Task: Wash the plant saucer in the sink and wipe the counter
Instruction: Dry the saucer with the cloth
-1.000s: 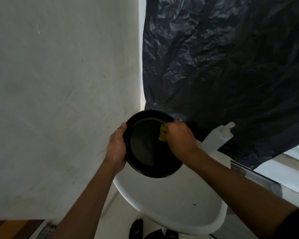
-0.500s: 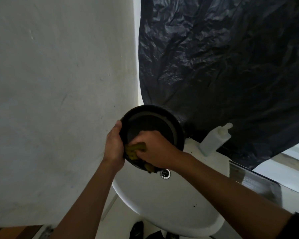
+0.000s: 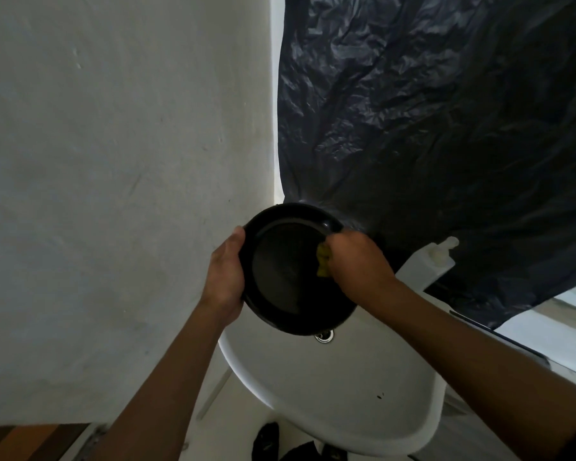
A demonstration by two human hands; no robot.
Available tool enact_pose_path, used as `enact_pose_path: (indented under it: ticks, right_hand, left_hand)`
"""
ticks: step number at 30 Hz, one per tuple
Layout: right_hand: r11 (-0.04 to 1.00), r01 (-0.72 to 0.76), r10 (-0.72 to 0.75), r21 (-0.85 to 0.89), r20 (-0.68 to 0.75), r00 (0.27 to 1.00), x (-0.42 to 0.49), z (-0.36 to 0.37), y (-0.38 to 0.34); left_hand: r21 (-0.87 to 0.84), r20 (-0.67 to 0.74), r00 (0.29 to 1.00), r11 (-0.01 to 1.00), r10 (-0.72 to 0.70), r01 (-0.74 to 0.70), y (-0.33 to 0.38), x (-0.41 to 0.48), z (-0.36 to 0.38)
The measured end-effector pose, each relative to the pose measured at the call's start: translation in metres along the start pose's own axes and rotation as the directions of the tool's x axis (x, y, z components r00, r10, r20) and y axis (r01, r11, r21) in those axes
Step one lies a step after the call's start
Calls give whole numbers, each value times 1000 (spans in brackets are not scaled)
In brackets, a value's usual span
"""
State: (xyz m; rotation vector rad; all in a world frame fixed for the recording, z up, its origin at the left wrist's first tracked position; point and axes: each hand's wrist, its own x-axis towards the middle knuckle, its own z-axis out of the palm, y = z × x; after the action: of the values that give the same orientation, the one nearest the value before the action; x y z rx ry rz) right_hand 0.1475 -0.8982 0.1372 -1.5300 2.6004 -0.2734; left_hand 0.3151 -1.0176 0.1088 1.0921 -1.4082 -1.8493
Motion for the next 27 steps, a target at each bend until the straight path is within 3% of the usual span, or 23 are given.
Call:
enact_pose_path:
  ticks: [4, 6, 11, 15, 18, 22, 24, 27]
  right_hand:
    - [993, 47, -25, 110, -196, 980, 23, 8, -12]
    - [976, 126, -86, 179, -214, 973, 28, 10, -26]
    - [863, 362, -350, 353, -101, 931, 7, 12, -62]
    - [812, 410, -472, 415, 55, 880, -15, 14, -60]
    - [857, 366, -459, 363, 217, 862, -26, 17, -49]
    - [913, 287, -373, 291, 306, 876, -34, 20, -26]
    - [947, 253, -304, 197, 305, 903, -34, 23, -12]
    - [977, 210, -213, 38, 174, 961, -24, 30, 5]
  left_hand:
    - [-19, 35, 999, 999, -26, 27, -2, -7, 11]
    - [-38, 49, 998, 999, -28, 30, -3, -10, 15]
    - [-97, 11, 1000, 995, 6, -4, -2, -6, 13]
    - [-78, -77, 997, 997, 11, -17, -3, 0, -1]
    - [-75, -148, 989, 997, -23, 12, -4, 2, -9]
    - [-14, -150, 989, 1000, -12, 10, -6, 3, -14]
    - [14, -135, 991, 1000, -7, 9, -5, 4, -16]
    - [49, -85, 996, 999, 10, -5, -4, 2, -16]
